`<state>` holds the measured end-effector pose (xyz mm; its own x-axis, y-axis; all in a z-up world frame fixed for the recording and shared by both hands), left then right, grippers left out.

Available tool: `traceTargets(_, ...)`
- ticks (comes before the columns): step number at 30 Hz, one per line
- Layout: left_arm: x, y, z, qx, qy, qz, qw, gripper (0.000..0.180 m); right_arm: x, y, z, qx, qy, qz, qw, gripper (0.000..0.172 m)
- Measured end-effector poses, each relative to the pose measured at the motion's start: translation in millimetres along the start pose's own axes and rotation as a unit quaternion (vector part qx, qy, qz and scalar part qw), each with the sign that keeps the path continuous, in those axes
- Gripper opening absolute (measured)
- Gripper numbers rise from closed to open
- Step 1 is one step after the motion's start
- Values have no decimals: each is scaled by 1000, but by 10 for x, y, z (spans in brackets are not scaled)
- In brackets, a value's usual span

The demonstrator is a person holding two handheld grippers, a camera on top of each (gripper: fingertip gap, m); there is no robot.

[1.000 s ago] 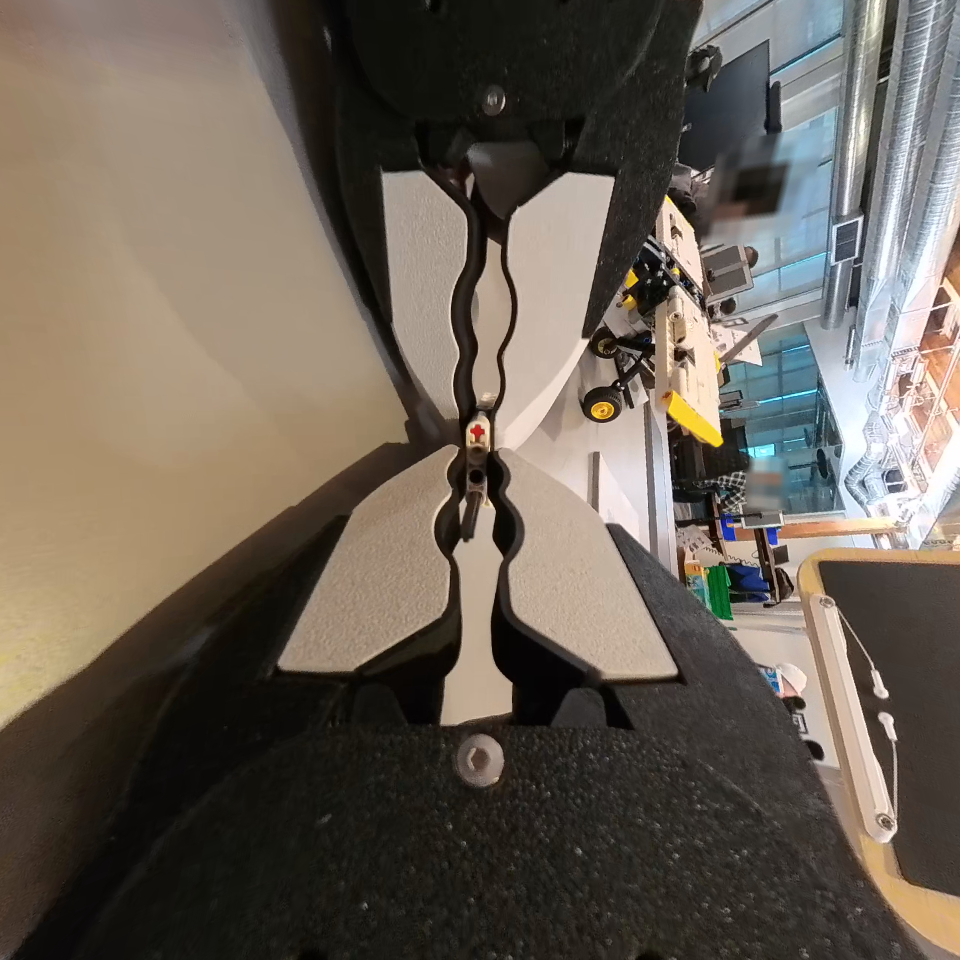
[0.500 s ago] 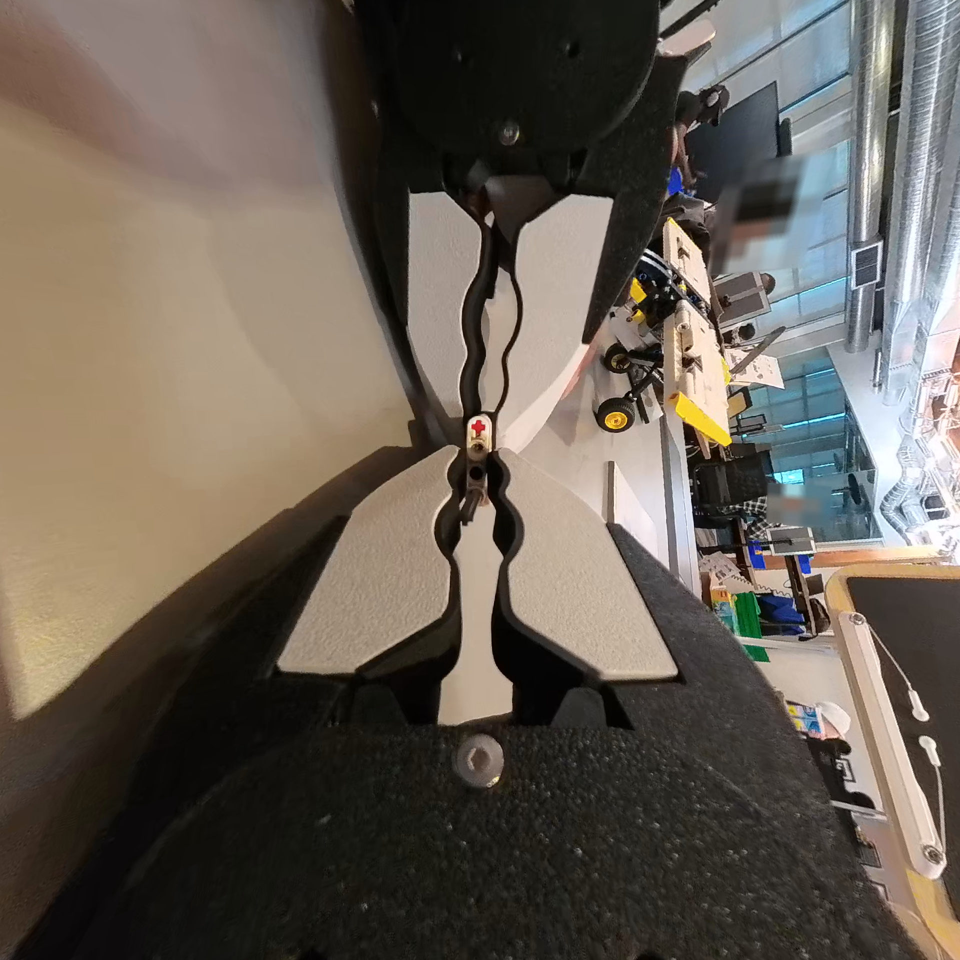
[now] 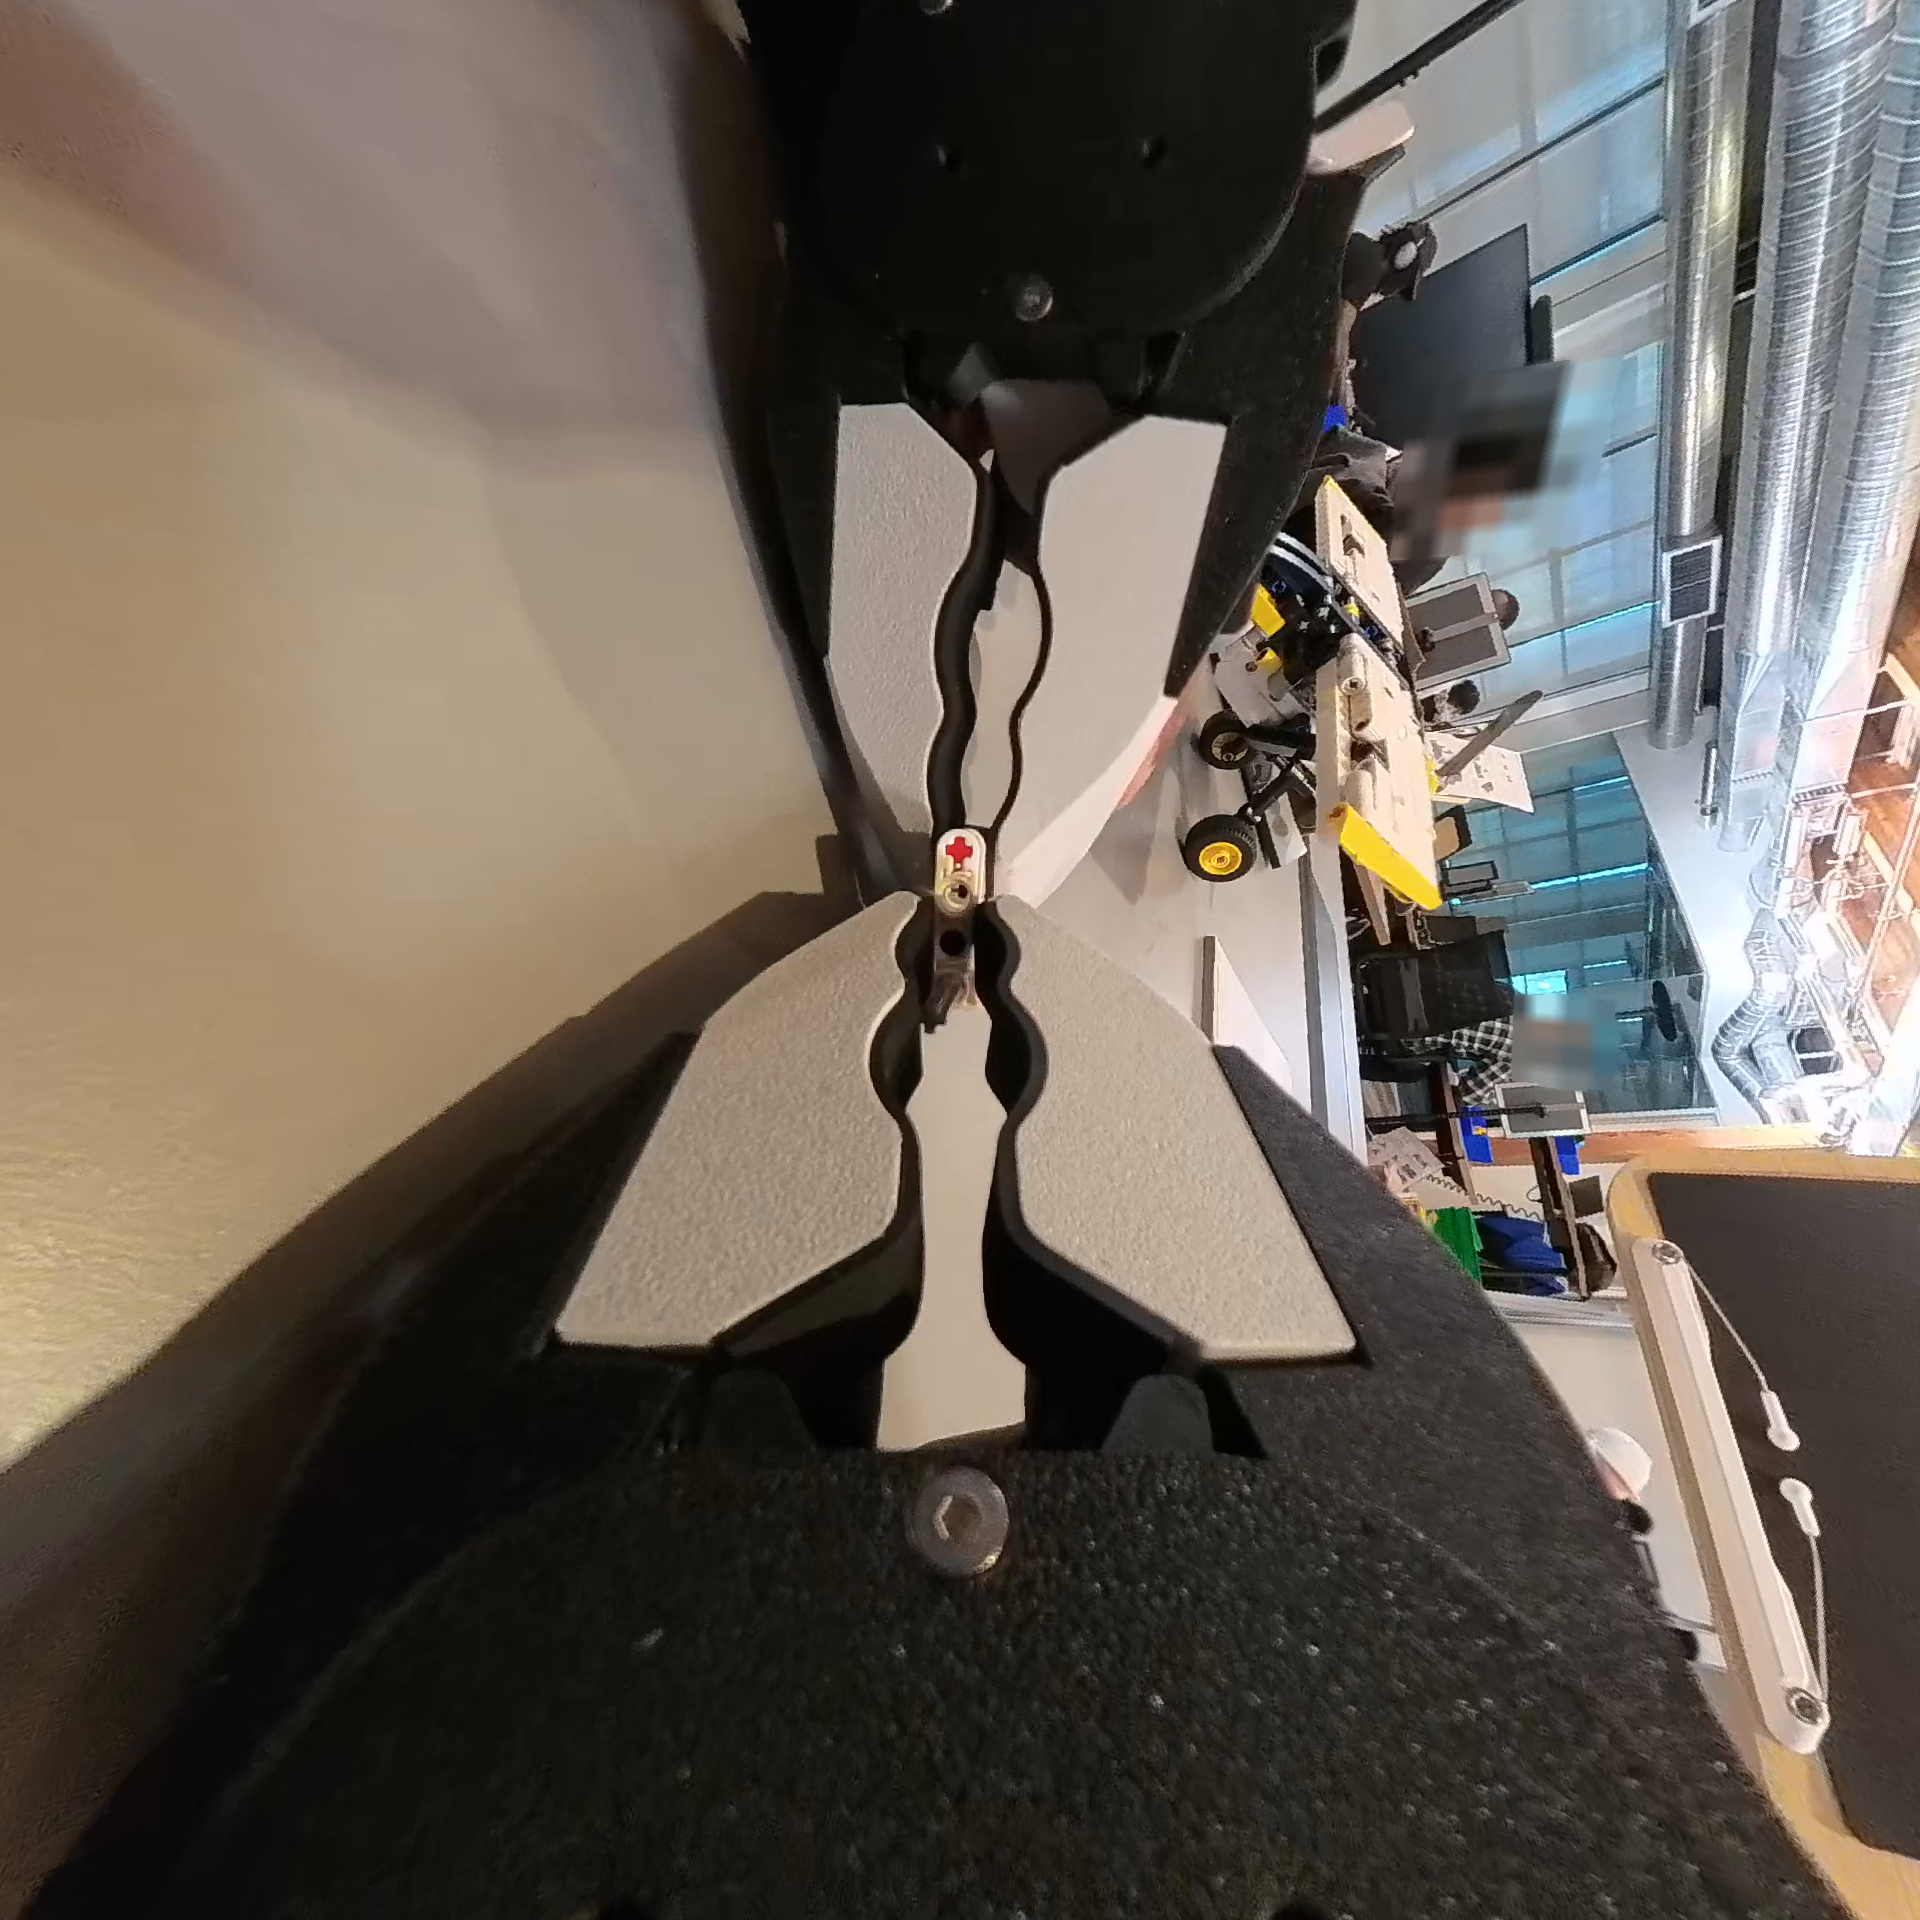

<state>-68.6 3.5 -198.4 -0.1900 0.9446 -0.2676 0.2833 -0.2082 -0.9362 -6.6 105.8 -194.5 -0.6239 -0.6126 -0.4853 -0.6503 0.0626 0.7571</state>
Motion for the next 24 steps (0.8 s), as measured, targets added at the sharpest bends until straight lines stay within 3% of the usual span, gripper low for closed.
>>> traceTargets(24,5,-1,-2,-18,-14,7,1000,8,-38,-26,0,-7,11,10,1000,7)
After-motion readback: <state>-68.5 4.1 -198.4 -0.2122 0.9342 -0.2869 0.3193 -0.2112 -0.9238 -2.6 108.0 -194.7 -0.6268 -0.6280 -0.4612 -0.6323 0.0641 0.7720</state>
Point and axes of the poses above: each gripper's, where its closed fingertips meet, x out along the fingers, z out of its underside, y = z × x across the jaws, the point moved 8 cm from there along -x, back along the fingers, and after that the axes turned 10 degrees about -z, right-handed, at the moved point
